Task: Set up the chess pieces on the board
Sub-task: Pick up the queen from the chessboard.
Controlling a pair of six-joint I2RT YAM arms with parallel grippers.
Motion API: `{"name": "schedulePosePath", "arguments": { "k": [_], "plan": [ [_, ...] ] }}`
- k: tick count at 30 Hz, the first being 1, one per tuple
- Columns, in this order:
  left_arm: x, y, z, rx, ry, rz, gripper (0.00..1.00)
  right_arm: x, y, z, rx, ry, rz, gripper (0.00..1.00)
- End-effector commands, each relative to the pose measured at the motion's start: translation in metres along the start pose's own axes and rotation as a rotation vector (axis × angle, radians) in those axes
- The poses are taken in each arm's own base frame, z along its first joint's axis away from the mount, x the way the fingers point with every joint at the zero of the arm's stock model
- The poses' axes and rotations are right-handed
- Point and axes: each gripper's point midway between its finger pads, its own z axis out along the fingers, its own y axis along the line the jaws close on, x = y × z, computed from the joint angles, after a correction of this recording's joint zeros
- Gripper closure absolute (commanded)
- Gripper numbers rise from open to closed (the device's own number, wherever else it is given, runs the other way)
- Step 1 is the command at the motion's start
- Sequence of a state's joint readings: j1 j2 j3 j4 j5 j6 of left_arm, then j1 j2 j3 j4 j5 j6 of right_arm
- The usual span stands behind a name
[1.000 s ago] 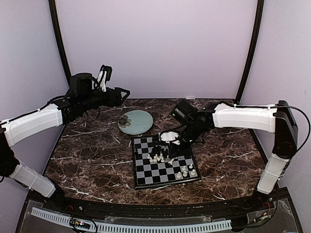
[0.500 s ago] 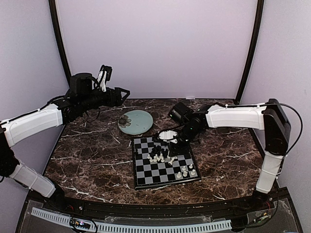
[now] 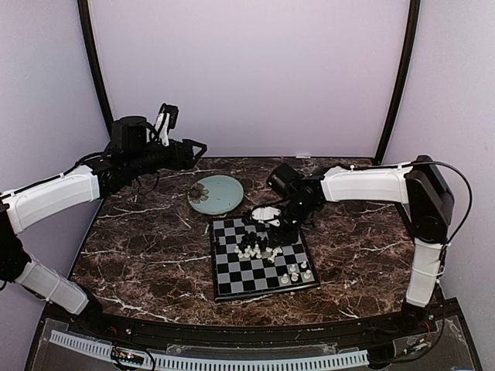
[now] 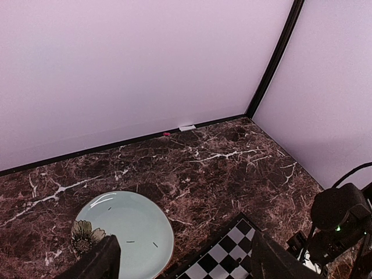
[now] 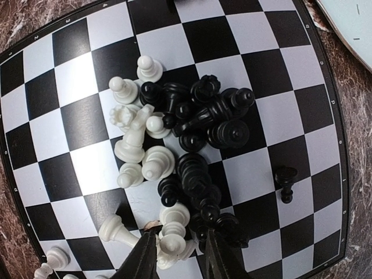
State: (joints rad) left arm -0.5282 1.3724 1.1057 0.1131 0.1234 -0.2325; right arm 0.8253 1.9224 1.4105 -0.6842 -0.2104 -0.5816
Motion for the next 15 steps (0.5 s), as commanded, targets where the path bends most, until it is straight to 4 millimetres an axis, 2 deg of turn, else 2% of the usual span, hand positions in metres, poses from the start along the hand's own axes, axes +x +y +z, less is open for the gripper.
{"name": "schedulePosePath", "arguments": {
  "k": [1, 10, 15],
  "plan": [
    [-0.012, -0.007, -0.010, 0.019, -0.029, 0.005, 0.21, -0.011, -0.004, -0.001, -0.011, -0.036, 0.003, 0.70],
    [-0.013, -0.007, -0.011, 0.019, -0.034, 0.006, 0.21, -0.013, -0.004, 0.000, -0.024, -0.032, 0.006, 0.85],
    [-0.013, -0.006, -0.011, 0.017, -0.032, 0.007, 0.21, -0.015, 0.001, -0.021, -0.015, -0.047, 0.000, 0.86]
  ]
}}
